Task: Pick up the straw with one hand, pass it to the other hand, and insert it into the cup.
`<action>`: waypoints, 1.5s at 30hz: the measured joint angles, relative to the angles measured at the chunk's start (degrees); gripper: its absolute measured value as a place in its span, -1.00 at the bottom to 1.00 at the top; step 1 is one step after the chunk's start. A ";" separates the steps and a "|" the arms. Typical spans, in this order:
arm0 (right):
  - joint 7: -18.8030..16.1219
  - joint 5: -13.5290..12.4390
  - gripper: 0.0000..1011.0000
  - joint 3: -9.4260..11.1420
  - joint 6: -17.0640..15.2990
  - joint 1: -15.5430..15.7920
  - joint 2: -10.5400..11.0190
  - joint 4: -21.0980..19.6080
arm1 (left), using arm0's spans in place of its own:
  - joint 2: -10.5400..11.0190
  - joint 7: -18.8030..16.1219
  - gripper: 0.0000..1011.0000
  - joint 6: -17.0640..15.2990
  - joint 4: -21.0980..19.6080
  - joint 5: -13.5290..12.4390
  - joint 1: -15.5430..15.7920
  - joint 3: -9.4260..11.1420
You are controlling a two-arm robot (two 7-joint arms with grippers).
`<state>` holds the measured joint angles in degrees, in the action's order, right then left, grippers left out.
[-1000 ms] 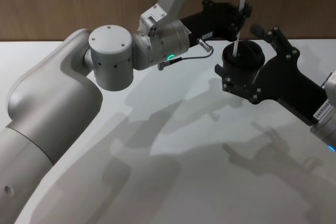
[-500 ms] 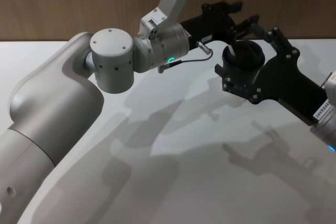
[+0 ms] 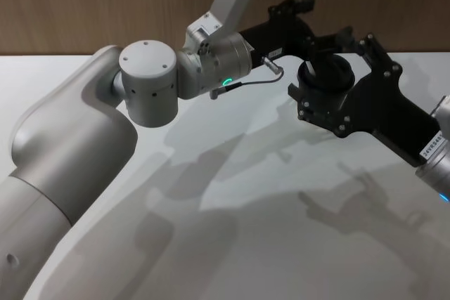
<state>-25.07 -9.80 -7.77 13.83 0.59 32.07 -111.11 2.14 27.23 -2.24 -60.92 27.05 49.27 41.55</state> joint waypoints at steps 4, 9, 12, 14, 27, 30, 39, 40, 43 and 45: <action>0.20 -0.76 0.98 0.12 0.00 -0.17 -0.57 -0.13 | 0.62 -0.52 0.98 0.12 -1.30 -0.21 -0.75 -0.35; 0.72 -2.36 0.98 0.42 -0.11 -0.70 -1.74 -0.62 | 1.94 -1.55 0.98 0.16 -3.87 -0.48 -2.20 -1.08; 1.06 -3.54 0.98 0.62 -0.39 -1.18 -2.53 -1.05 | 2.53 -1.99 0.98 0.16 -4.98 -0.57 -2.84 -1.41; 1.22 -4.17 0.98 0.73 -0.59 -1.48 -2.96 -1.29 | 3.17 -2.39 0.98 0.14 -6.22 -0.65 -3.56 -1.78; 4.26 -10.58 0.98 1.28 -5.59 -3.92 -6.54 -4.24 | 5.92 -3.14 0.98 0.28 -11.54 -0.66 -6.91 -3.64; 5.59 -11.88 0.98 1.30 -7.89 -4.42 -7.34 -5.11 | 6.46 -2.95 0.98 0.38 -12.66 -0.45 -7.55 -4.09; 9.13 -14.68 0.98 0.78 -15.67 -5.55 -8.39 -7.25 | 8.11 -2.42 0.98 0.65 -16.38 0.19 -9.65 -5.48; 9.32 -14.85 0.98 0.71 -16.24 -5.60 -8.39 -7.38 | 8.26 -2.39 0.98 0.70 -16.79 0.21 -9.88 -5.63; 10.19 -15.62 0.98 0.20 -19.16 -5.80 -8.30 -7.99 | 8.80 -2.28 0.98 0.91 -18.04 0.32 -10.56 -6.09; 10.31 -15.74 0.98 0.08 -19.66 -5.83 -8.26 -8.10 | 9.08 -2.27 0.98 0.98 -18.72 0.37 -10.94 -6.35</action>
<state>-14.76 -25.54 -7.69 -5.83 -5.24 23.80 -119.20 11.22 24.96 -1.26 -79.64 27.42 38.33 35.20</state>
